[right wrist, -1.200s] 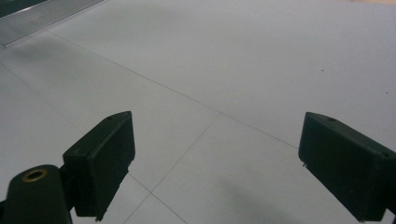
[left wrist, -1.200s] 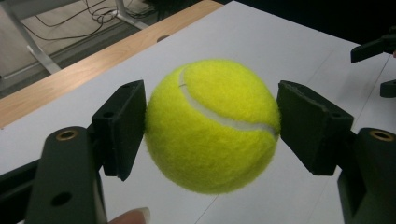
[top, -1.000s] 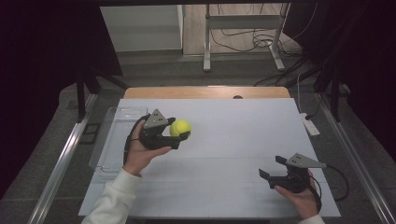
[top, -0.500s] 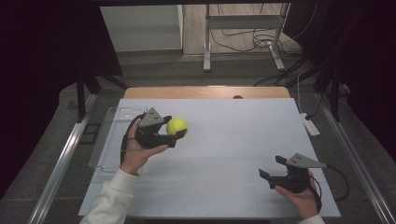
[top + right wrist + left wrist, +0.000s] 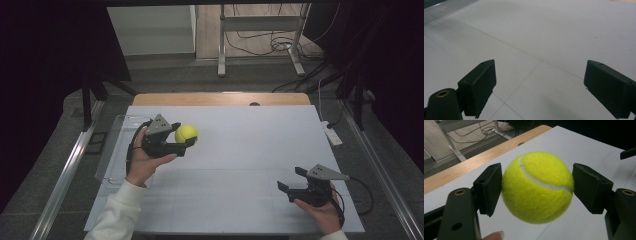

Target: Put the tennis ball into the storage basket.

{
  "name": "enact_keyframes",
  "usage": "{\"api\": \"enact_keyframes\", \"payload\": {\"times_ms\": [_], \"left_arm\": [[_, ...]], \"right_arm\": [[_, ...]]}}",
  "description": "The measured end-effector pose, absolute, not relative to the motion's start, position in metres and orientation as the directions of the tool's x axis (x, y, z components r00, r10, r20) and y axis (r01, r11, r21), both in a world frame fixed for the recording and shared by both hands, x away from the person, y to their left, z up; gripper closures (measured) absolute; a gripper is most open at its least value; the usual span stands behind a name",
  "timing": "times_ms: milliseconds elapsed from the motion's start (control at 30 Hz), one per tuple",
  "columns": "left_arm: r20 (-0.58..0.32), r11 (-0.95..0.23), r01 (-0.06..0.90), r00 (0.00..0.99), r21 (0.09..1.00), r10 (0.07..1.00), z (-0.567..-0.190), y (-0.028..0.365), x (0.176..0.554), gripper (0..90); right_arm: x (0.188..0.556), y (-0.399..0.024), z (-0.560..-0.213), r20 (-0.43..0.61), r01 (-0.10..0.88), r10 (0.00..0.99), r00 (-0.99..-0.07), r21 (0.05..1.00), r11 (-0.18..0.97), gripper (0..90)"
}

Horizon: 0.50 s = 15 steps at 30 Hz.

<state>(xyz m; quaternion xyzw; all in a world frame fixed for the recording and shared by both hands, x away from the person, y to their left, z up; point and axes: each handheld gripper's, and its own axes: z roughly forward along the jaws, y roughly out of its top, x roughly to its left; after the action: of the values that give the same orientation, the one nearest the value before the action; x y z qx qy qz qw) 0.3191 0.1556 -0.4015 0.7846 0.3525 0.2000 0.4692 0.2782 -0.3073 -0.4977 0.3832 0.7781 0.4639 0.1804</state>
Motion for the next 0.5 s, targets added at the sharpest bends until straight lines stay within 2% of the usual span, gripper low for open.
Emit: {"api": "enact_keyframes", "payload": {"times_ms": [500], "left_arm": [[-0.029,-0.287,0.371,0.654,0.883,0.756,-0.3997,0.164,0.3196,27.4]], "right_arm": [[0.2781,-0.3075,-0.4975,0.075,0.432,0.765,-0.64,0.858,0.277,10.8]]}}
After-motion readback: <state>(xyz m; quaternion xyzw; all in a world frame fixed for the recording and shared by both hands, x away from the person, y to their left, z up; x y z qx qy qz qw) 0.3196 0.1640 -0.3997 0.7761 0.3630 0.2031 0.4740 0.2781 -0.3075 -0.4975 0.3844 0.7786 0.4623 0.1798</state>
